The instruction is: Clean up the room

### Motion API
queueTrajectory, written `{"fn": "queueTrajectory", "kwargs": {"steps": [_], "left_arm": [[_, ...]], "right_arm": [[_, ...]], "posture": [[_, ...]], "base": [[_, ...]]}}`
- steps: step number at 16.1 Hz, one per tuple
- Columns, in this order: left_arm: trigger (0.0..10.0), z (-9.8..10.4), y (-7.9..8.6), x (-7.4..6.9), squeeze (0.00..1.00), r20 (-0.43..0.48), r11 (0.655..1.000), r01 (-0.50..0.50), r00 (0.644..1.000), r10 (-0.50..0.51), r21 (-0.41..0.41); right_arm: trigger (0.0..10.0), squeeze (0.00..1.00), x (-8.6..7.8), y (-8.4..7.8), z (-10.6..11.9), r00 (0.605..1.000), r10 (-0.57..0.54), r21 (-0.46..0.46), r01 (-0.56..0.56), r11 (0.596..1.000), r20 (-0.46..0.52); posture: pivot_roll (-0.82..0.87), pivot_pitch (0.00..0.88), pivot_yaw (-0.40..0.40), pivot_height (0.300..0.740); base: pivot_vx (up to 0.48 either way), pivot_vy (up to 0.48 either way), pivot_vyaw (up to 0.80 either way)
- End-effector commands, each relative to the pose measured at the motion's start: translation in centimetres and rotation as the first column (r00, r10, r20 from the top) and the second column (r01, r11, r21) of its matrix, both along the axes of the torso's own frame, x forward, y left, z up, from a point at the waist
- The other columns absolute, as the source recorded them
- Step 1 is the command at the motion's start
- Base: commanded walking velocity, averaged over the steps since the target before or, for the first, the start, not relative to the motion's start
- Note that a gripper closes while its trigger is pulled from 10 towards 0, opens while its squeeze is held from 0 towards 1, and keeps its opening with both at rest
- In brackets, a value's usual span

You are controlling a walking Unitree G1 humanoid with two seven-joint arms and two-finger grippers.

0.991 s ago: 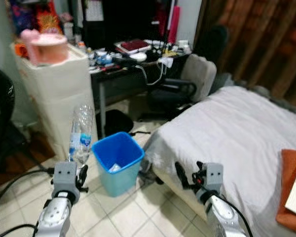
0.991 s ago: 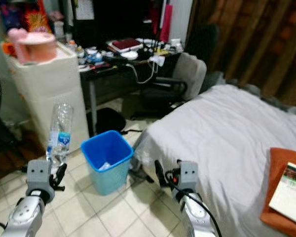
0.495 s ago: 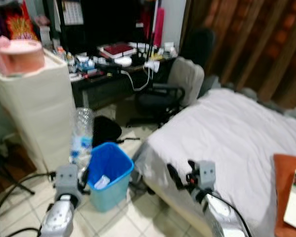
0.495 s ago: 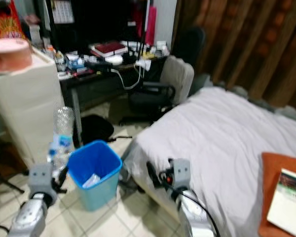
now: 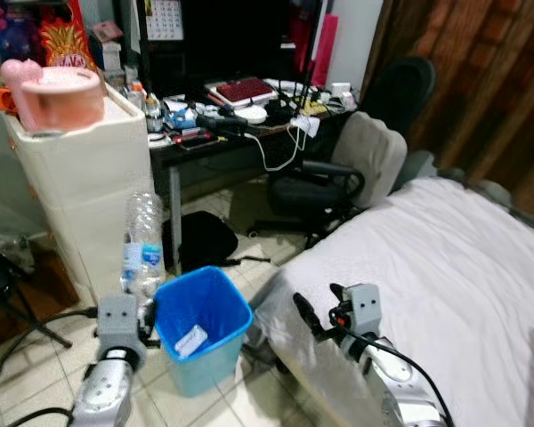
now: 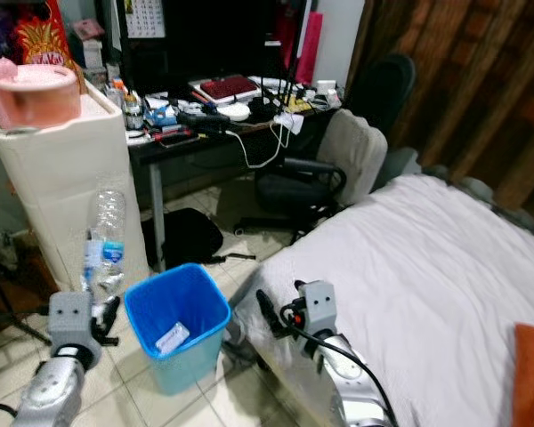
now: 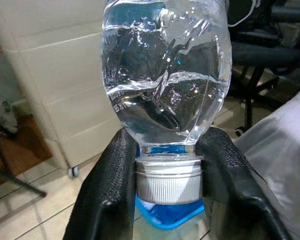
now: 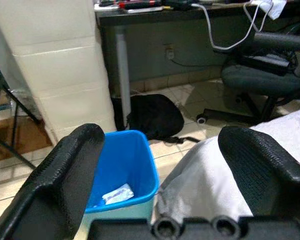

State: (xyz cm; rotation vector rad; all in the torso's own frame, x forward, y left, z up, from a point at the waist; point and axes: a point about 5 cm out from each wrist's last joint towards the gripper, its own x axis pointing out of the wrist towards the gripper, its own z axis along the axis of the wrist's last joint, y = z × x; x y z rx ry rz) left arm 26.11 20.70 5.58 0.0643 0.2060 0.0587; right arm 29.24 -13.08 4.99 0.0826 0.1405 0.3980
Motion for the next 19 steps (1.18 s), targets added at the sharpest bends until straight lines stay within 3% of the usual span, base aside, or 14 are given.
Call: {"fn": "queueTrajectory", "kwargs": {"steps": [1, 12, 13, 19], "left_arm": [[10.0, 0.6, -1.2, 0.6, 0.0, 0.038, 0.999, 0.051, 0.998, -0.051, -0.01], [10.0, 0.0, -1.2, 1.2, 0.0, 0.008, 0.996, 0.082, 0.997, -0.082, -0.02], [10.0, 0.2, -1.6, 1.6, 0.0, 0.013, 0.991, 0.13, 0.991, -0.13, -0.013], [10.0, -0.3, -2.2, 1.9, 0.0, -0.003, 0.989, 0.147, 0.989, -0.147, -0.026]], "right_arm": [[10.0, 0.0, 0.0, -1.1, -0.3, 0.999, -0.04, 0.0, 0.04, 0.999, -0.023], [10.0, 0.0, -0.2, -1.0, -0.4, 1.0, -0.01, -0.014, 0.01, 1.0, -0.014], [10.0, 0.0, -0.2, -1.0, -0.4, 1.0, -0.005, -0.016, 0.005, 1.0, -0.014], [10.0, 0.0, -0.4, -1.1, -0.5, 1.0, 0.001, -0.015, -0.001, 1.0, -0.02]], "posture": [[0.2, 0.0, -0.125, 0.74], [0.18, 0.0, -0.121, 0.74], [0.18, 0.0, -0.123, 0.74], [0.16, 0.0, -0.116, 0.74]], "base": [[0.45, 0.0, 0.0], [0.45, 0.0, 0.0], [0.45, 0.0, 0.0], [0.45, 0.0, 0.0]]}}
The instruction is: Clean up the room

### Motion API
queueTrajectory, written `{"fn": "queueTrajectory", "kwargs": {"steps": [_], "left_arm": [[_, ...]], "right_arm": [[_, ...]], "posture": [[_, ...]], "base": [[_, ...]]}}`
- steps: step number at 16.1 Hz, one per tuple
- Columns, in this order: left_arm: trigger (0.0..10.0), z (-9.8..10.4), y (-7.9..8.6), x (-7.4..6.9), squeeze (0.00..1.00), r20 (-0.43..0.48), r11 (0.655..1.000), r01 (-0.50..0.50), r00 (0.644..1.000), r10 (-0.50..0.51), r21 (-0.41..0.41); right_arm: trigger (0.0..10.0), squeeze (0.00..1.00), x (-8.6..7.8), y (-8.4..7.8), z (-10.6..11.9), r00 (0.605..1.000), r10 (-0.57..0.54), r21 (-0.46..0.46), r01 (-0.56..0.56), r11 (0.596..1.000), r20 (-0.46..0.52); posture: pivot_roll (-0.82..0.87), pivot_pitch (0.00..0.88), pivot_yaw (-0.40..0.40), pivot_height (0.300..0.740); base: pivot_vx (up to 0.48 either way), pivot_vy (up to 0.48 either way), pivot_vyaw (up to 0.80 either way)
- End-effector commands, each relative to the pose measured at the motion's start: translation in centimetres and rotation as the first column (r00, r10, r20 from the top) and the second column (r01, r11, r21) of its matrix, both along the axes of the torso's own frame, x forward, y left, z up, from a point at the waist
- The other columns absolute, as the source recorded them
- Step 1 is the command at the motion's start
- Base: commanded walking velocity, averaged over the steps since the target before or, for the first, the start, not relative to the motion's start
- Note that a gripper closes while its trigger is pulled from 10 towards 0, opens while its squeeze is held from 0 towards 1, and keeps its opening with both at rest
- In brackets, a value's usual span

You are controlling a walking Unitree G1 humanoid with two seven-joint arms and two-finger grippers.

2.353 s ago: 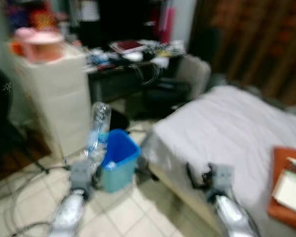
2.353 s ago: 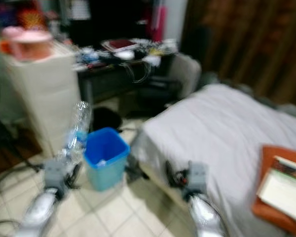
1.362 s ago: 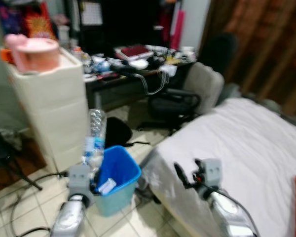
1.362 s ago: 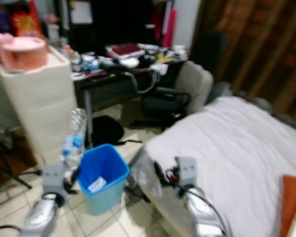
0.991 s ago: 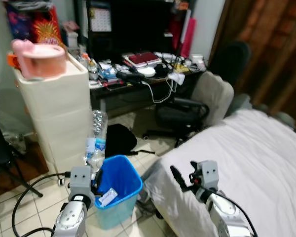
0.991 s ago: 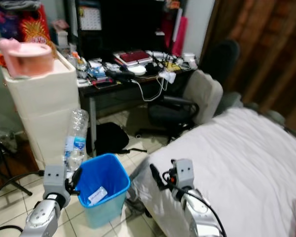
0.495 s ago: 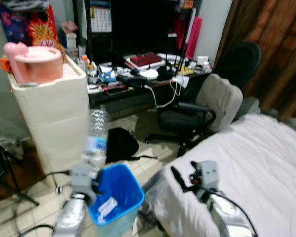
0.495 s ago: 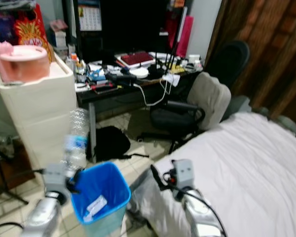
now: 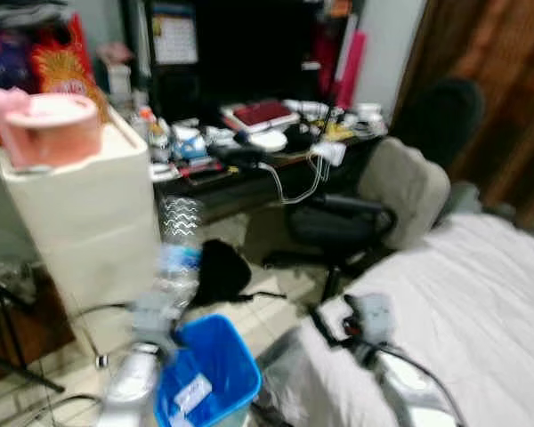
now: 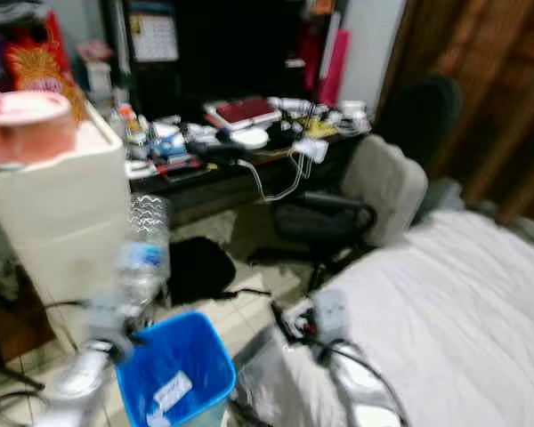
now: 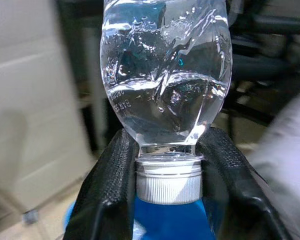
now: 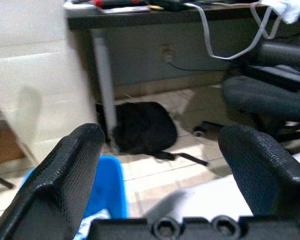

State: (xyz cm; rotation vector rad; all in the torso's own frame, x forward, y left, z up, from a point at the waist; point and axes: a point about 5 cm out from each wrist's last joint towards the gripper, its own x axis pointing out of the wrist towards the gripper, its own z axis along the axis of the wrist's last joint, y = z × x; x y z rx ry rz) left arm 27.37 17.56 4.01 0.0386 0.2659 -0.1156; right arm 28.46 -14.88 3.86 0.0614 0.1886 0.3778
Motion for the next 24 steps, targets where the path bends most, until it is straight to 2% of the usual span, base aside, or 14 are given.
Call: {"fn": "queueTrajectory", "kwargs": {"steps": [1, 3, 5, 6, 7, 11, 12, 13, 14, 17, 18, 19, 21, 24], "left_arm": [[10.0, 0.7, 0.9, 0.7, 0.0, 0.043, 1.0, -0.023, 0.999, 0.022, 0.009], [10.0, -0.5, 1.3, 0.7, 0.0, -0.012, 0.998, -0.063, 0.998, 0.064, 0.029], [10.0, -3.7, 2.6, 0.8, 0.0, -0.213, 0.99, -0.141, 0.968, 0.134, -0.016], [10.0, -3.9, 2.9, 0.9, 0.0, -0.236, 0.986, -0.162, 0.96, 0.151, -0.028], [10.0, -4.2, 3.3, 1.0, 1.0, -0.268, 0.981, -0.186, 0.949, 0.168, -0.044], [10.0, -3.7, 3.2, 2.2, 1.0, -0.309, 0.973, -0.204, 0.937, 0.164, -0.104], [10.0, -3.8, 3.1, 2.4, 0.0, -0.327, 0.981, -0.182, 0.933, 0.15, -0.071], [10.0, -3.8, 3.2, 2.3, 0.0, -0.327, 0.982, -0.18, 0.933, 0.153, -0.054], [10.0, -3.4, 3.5, 2.3, 0.0, -0.262, 0.989, -0.147, 0.955, 0.141, -0.003], [10.0, 0.0, 3.8, 1.6, 0.0, 0.094, 0.987, -0.115, 0.99, 0.105, 0.108], [10.0, 3.5, 2.2, -0.1, 0.0, 0.317, 0.989, -0.065, 0.948, 0.02, 0.13], [10.0, 5.3, 0.9, -1.5, 0.0, 0.391, 0.989, -0.007, 0.919, -0.051, 0.145], [10.0, 6.2, -0.8, -2.9, 0.0, 0.414, 0.989, 0.068, 0.903, -0.117, 0.132], [10.0, 4.7, -0.9, -2.2, 0.0, 0.338, 0.995, 0.047, 0.938, -0.076, 0.092]], "right_arm": [[10.0, 0.0, 0.3, 0.6, 0.5, 1.0, 0.017, 0.017, -0.017, 1.0, 0.018], [10.0, 0.0, 0.1, 0.4, 0.3, 1.0, 0.021, 0.016, -0.021, 1.0, 0.002], [10.0, 0.0, -0.2, 0.5, -0.1, 0.999, 0.041, 0.013, -0.041, 0.999, -0.025], [10.0, 0.0, -0.1, 0.5, -0.1, 0.999, 0.043, 0.012, -0.042, 0.999, -0.027], [10.0, 0.0, -0.1, 0.6, -0.2, 0.999, 0.044, 0.012, -0.043, 0.999, -0.032], [10.0, 0.0, 0.0, 0.6, -0.1, 0.998, 0.051, 0.008, -0.05, 0.999, -0.036], [10.0, 0.0, -0.2, 0.6, -0.2, 0.998, 0.048, 0.008, -0.048, 0.999, -0.037], [10.0, 0.0, -0.2, 0.6, -0.2, 0.998, 0.047, 0.008, -0.046, 0.999, -0.037], [10.0, 0.0, -0.3, 0.3, -0.2, 0.999, 0.029, 0.015, -0.029, 0.999, -0.034], [10.0, 0.0, -0.4, -0.8, 0.5, 0.999, -0.04, 0.02, 0.04, 0.999, 0.018], [10.0, 0.0, -0.3, -2.0, 2.1, 0.983, -0.116, -0.033, 0.122, 0.992, 0.142], [10.0, 0.0, -0.5, -3.1, 3.4, 0.955, -0.201, -0.022, 0.211, 0.977, 0.217], [10.0, 0.0, -1.4, -4.2, 3.7, 0.94, -0.258, 0.006, 0.263, 0.965, 0.222], [10.0, 0.0, -1.6, -3.9, 1.5, 0.96, -0.254, -0.001, 0.256, 0.967, 0.113]], "posture": [[0.16, 0.0, -0.116, 0.74], [0.15, 0.0, -0.121, 0.74], [0.14, 0.0, -0.124, 0.74], [0.14, 0.0, -0.125, 0.74], [0.14, 0.0, -0.124, 0.74], [0.12, 0.0, -0.117, 0.74], [0.11, 0.0, -0.103, 0.74], [0.11, 0.0, -0.098, 0.74], [0.1, 0.0, -0.092, 0.74], [0.13, 0.0, -0.091, 0.74], [0.14, 0.0, -0.102, 0.74], [0.15, 0.0, -0.11, 0.74], [0.15, 0.0, -0.116, 0.74], [0.14, 0.0, -0.117, 0.74]], "base": [[0.45, 0.0, 0.0], [0.452, 0.0, 0.0], [0.0, 0.0, 0.0], [0.0, 0.0, 0.0], [0.0, 0.0, 0.0], [0.0, 0.0, 0.0], [0.0, 0.0, 0.0], [0.0, 0.0, 0.0], [0.0, 0.0, 0.0], [0.0, 0.0, 0.0], [0.0, 0.0, 0.0], [0.0, 0.0, 0.0], [0.0, 0.0, 0.0], [0.0, 0.0, -0.52]]}}
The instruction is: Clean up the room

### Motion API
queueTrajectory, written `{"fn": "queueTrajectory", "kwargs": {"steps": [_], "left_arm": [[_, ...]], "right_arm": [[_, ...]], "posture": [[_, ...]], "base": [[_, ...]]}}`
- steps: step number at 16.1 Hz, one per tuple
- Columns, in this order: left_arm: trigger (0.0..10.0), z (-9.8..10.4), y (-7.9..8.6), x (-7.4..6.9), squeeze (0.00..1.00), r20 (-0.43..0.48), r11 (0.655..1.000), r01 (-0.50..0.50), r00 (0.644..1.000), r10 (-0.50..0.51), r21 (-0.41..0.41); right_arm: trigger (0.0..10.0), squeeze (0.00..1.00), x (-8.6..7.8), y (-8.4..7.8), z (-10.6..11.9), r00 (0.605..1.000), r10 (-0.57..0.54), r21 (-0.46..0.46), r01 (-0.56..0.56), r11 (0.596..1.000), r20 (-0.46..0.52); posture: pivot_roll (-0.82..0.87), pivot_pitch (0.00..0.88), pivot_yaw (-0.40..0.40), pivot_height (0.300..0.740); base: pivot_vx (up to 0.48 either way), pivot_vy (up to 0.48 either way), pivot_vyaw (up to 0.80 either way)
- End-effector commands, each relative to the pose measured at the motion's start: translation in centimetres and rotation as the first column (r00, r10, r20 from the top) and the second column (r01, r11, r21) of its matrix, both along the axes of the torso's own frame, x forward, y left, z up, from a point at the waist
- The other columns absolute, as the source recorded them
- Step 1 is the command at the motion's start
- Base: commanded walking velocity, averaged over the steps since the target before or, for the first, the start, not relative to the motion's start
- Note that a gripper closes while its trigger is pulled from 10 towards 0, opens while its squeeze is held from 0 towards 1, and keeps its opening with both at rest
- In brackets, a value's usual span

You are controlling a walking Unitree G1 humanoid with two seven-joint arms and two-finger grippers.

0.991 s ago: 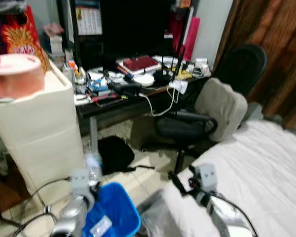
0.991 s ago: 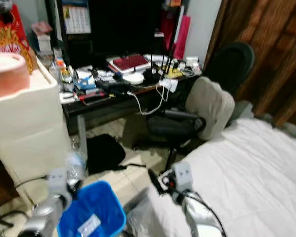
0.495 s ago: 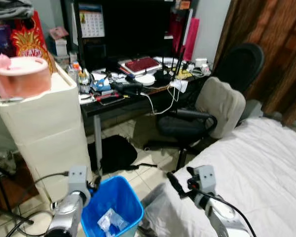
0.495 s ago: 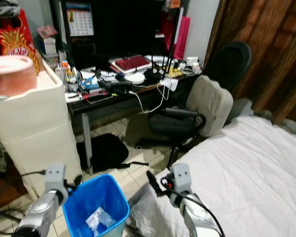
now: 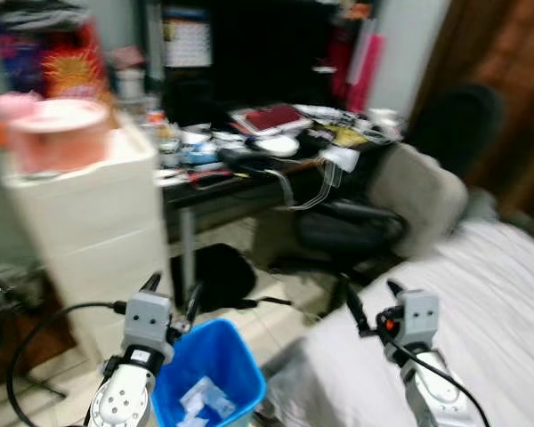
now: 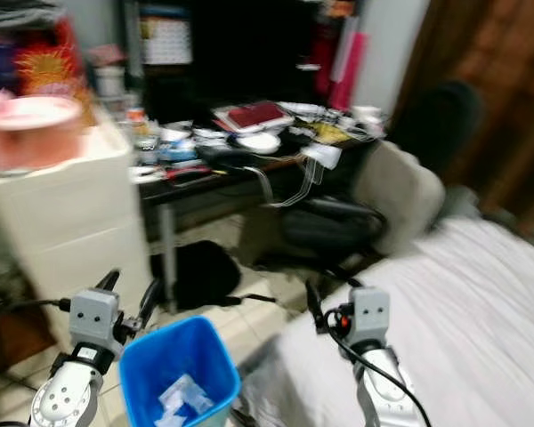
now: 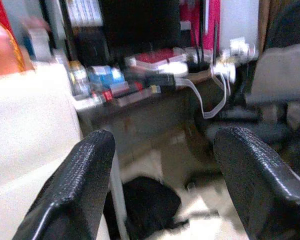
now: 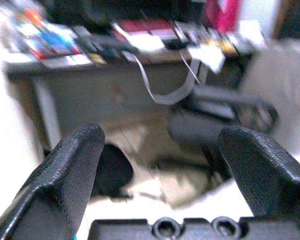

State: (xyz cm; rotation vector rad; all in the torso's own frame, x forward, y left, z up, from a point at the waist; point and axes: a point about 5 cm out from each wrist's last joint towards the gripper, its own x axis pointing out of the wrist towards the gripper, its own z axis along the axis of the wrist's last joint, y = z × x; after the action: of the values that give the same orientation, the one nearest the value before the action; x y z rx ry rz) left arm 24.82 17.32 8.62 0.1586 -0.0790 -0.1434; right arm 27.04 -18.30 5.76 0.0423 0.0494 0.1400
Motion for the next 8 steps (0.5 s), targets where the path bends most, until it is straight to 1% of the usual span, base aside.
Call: {"fn": "queueTrajectory", "kwargs": {"steps": [1, 3, 4, 6, 8], "left_arm": [[10.0, 0.0, -0.8, 0.6, 0.0, -0.029, 0.999, 0.033, 0.999, -0.033, -0.013], [10.0, -0.1, -1.1, 0.7, 0.0, -0.048, 0.998, 0.058, 0.997, -0.058, -0.006], [10.0, -0.3, -1.1, 1.1, 0.0, -0.064, 0.998, 0.065, 0.996, -0.065, -0.002], [10.0, -0.6, -1.1, 1.7, 0.0, -0.088, 0.997, 0.071, 0.993, -0.073, -0.024], [10.0, -0.8, -1.2, 2.3, 0.0, -0.103, 0.997, 0.082, 0.991, -0.083, -0.014]], "right_arm": [[10.0, 0.0, 0.0, 0.0, -0.7, 0.999, 0.005, 0.009, -0.004, 1.0, -0.054], [10.0, 0.0, 0.2, 0.5, -0.7, 0.998, 0.028, 0.003, -0.028, 1.0, -0.061], [10.0, 0.0, 0.7, 0.4, -0.7, 0.998, 0.027, 0.002, -0.027, 1.0, -0.064], [10.0, 0.0, 0.9, 0.0, -0.6, 0.998, 0.019, -0.003, -0.02, 1.0, -0.068], [10.0, 0.0, 1.0, -0.2, -0.7, 0.997, 0.01, -0.004, -0.011, 1.0, -0.072]], "posture": [[0.13, 0.0, -0.11, 0.74], [0.13, 0.0, -0.106, 0.74], [0.11, 0.0, -0.097, 0.74], [0.1, 0.0, -0.087, 0.74], [0.09, 0.0, -0.08, 0.74]], "base": [[0.0, 0.0, -0.78], [0.0, 0.0, -0.78], [0.0, -0.48, -0.78], [0.0, -0.48, -0.78], [0.0, 0.0, -0.78]]}}
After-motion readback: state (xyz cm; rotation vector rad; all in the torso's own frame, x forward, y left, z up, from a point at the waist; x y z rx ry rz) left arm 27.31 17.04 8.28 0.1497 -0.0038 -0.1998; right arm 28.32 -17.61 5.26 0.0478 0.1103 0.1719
